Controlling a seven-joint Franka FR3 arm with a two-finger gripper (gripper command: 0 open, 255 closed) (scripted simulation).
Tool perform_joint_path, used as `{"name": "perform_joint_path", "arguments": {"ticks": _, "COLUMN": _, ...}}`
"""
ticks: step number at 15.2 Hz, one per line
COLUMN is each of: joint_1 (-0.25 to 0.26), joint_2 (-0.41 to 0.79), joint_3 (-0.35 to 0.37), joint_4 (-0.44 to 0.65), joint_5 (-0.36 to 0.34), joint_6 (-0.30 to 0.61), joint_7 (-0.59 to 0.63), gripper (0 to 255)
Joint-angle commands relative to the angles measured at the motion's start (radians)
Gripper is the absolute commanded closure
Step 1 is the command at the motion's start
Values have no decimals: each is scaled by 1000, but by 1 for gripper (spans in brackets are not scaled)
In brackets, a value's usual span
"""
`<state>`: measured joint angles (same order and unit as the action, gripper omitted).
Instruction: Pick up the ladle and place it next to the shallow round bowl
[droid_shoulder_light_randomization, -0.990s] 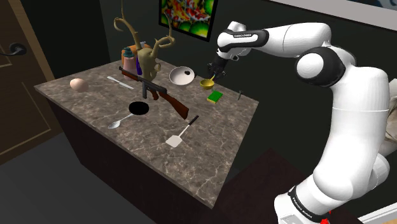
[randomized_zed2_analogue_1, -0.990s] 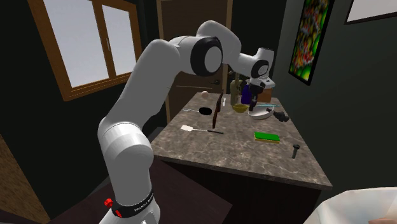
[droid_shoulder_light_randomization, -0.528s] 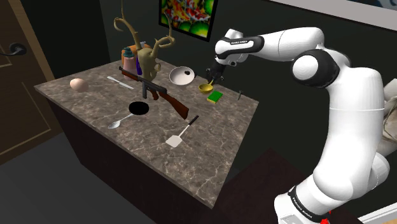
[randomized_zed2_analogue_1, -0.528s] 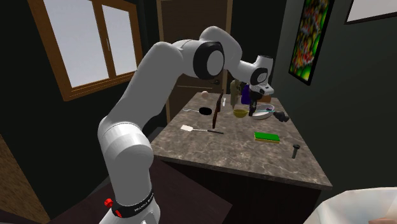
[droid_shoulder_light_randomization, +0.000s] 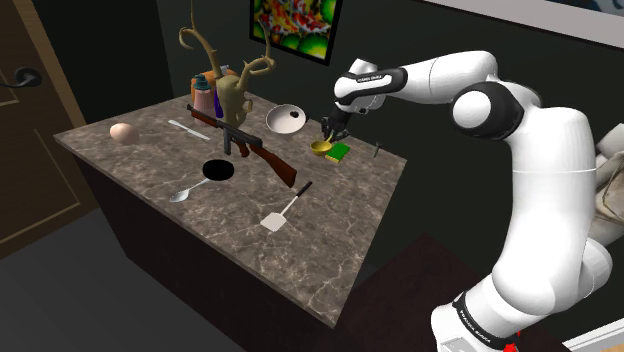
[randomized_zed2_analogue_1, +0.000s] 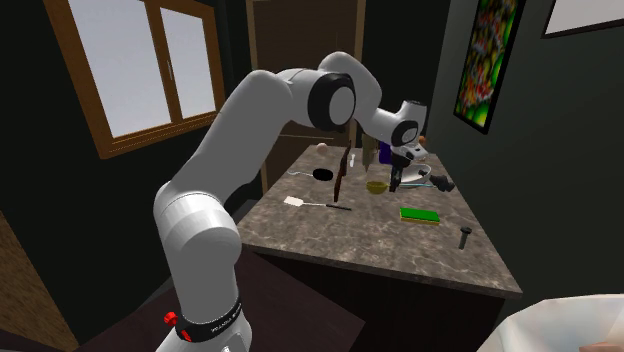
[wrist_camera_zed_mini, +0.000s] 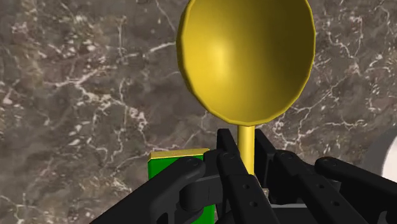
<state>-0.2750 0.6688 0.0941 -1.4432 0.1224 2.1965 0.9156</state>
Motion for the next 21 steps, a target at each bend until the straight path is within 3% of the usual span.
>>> {"name": "perform_joint_path", "arguments": {"ticks": 1, "joint_1": 0, "joint_2": 13, "joint_3": 0, "joint_4": -7, "joint_5": 1, "joint_6": 21, "joint_7": -4, "gripper": 255}}
{"name": "perform_joint_path", "arguments": {"ticks": 15, "joint_1": 2, "joint_2": 121, "joint_3": 1, "joint_4": -23, "joint_5": 4, "joint_6": 143, "joint_7": -22, "gripper": 255}}
{"name": "perform_joint_path", "arguments": {"ticks": 21, "joint_1": 2, "joint_2": 125, "joint_3": 1, "joint_4": -22, "joint_5": 4, "joint_6": 146, "joint_7": -23, "gripper": 255}}
